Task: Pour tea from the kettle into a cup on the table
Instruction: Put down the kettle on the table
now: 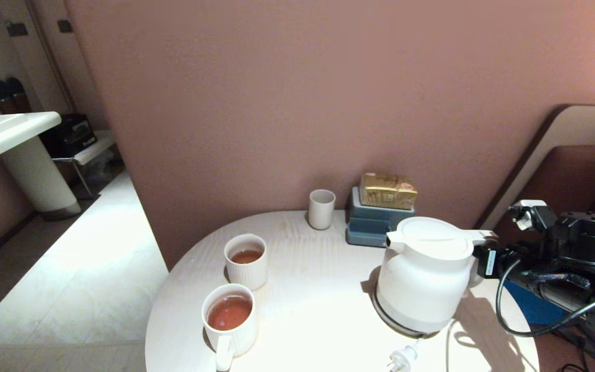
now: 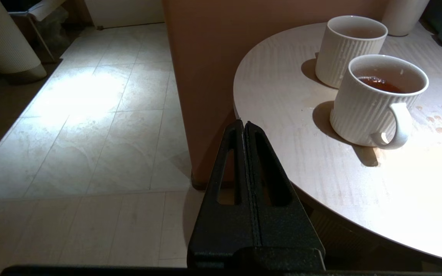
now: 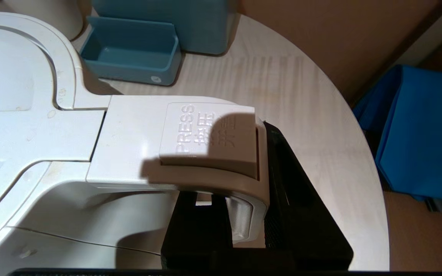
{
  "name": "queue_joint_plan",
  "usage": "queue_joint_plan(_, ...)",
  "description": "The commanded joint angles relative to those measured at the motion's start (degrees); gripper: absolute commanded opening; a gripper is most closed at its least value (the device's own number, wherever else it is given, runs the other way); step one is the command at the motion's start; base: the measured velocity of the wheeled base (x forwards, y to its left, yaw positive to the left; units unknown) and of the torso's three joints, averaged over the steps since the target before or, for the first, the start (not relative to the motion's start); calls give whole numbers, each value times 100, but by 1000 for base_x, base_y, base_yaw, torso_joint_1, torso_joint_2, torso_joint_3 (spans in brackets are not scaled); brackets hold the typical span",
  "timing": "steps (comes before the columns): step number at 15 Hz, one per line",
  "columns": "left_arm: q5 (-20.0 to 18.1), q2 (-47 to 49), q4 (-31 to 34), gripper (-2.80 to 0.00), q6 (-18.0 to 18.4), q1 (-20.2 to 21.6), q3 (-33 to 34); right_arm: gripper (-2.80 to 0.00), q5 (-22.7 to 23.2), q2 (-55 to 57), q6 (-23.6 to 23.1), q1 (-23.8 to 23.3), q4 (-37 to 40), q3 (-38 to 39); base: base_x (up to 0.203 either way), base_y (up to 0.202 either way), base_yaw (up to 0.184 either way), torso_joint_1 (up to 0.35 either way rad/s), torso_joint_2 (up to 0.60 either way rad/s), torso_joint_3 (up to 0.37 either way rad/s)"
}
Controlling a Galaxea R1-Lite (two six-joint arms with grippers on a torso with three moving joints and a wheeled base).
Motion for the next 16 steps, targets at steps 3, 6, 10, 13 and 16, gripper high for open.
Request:
queue_joint_plan(3, 0, 7, 2, -280, 2, 1, 0, -280, 10, 532, -106, -83, -674, 60, 0, 0, 0, 0, 0, 0)
queue_joint_plan(6, 0, 7, 2, -280, -6, 1, 0, -280, 11, 760, -120, -77, -868, 77, 0, 0, 0, 0, 0, 0)
queue_joint_plan(10, 0, 7, -5, -280, -6, 1, 0, -280, 20, 795, -119, -77, -871, 103, 0, 0, 0, 0, 0, 0)
queue_joint_plan(13, 0, 7, 2, -280, 2, 1, 0, -280, 19, 631, -237, -83, -871, 121, 0, 0, 0, 0, 0, 0)
queue_joint_plan(16, 0, 7, 2, -280, -3, 1, 0, -280, 32, 366, -384, -69, -862, 138, 0, 0, 0, 0, 0, 0)
